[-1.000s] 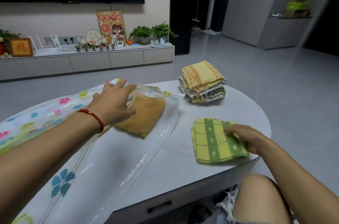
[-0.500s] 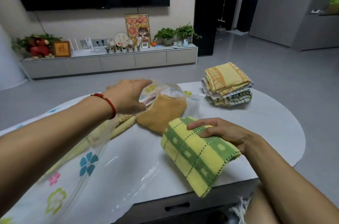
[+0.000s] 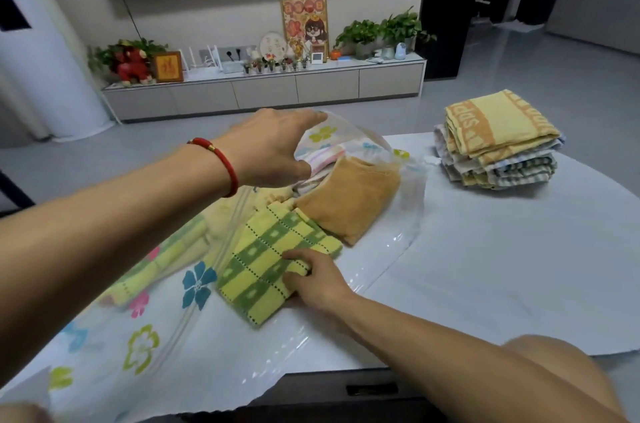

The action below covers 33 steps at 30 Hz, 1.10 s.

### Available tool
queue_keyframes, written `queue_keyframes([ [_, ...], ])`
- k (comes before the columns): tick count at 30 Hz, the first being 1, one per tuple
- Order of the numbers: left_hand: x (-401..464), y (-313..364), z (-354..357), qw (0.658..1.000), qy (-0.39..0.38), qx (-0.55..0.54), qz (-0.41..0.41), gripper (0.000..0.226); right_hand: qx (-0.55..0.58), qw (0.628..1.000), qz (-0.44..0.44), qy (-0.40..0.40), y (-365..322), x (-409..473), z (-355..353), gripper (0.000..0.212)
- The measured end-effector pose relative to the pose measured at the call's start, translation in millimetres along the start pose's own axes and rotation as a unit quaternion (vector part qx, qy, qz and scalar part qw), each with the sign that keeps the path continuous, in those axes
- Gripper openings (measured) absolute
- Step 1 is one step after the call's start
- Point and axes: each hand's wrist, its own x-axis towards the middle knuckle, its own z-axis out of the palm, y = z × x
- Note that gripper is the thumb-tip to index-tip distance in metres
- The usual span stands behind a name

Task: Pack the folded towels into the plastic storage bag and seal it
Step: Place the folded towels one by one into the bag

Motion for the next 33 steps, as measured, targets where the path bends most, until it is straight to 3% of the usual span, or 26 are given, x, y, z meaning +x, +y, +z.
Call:
queue_keyframes([
  [4, -0.9, -1.8, 2.8, 1.000, 0.008, -0.016, 0.002, 0.079, 0.013, 0.996, -0.003, 0.085, 2.3, -8.7, 13.1, 0.040],
  [9, -2.0, -2.7, 7.9, 1.000, 0.004, -0.022, 0.004, 0.078, -0.070, 0.990, -0.030, 0.116, 2.7, -9.8, 14.9, 0.043],
  [12, -8.5, 0.1, 15.6, 1.000, -0.002, -0.029, -0.003, 0.074, -0.100, 0.993, -0.029, 0.059, -12.7, -11.4, -0.9, 0.046],
  [16, -19.5, 8.3, 28.1, 0.999, 0.008, -0.030, -0.009, 0.065, -0.239, 0.971, -0.013, -0.009, -34.4, -24.9, -24.9, 0.053],
  [18, -24.4, 12.0, 33.9, 1.000, 0.007, -0.029, 0.000, 0.066, -0.215, 0.973, 0.046, -0.064, -53.2, -35.1, -50.5, 0.045],
  [20, -31.2, 12.9, 41.8, 1.000, -0.001, -0.022, 0.003, 0.068, -0.261, 0.962, 0.052, -0.065, -73.3, -51.6, -89.1, 0.031],
  [22, -39.7, 9.9, 51.4, 1.000, -0.007, -0.025, -0.003, 0.067, -0.299, 0.953, 0.035, -0.002, -88.7, -67.5, -137.2, 0.023],
  [26, -49.5, 2.8, 69.4, 1.000, -0.006, -0.020, -0.021, 0.061, -0.303, 0.920, -0.001, 0.249, -100.8, -71.1, -232.9, 0.019],
  [30, -41.0, -6.7, 77.5, 1.000, -0.005, -0.011, -0.017, 0.064, -0.357, 0.811, -0.072, 0.458, -106.9, -20.4, -305.4, 0.030],
  [33, -35.9, -15.1, 86.0, 1.000, 0.013, 0.003, -0.012, 0.068, -0.455, 0.739, -0.054, 0.495, -115.5, 20.2, -351.9, 0.033],
])
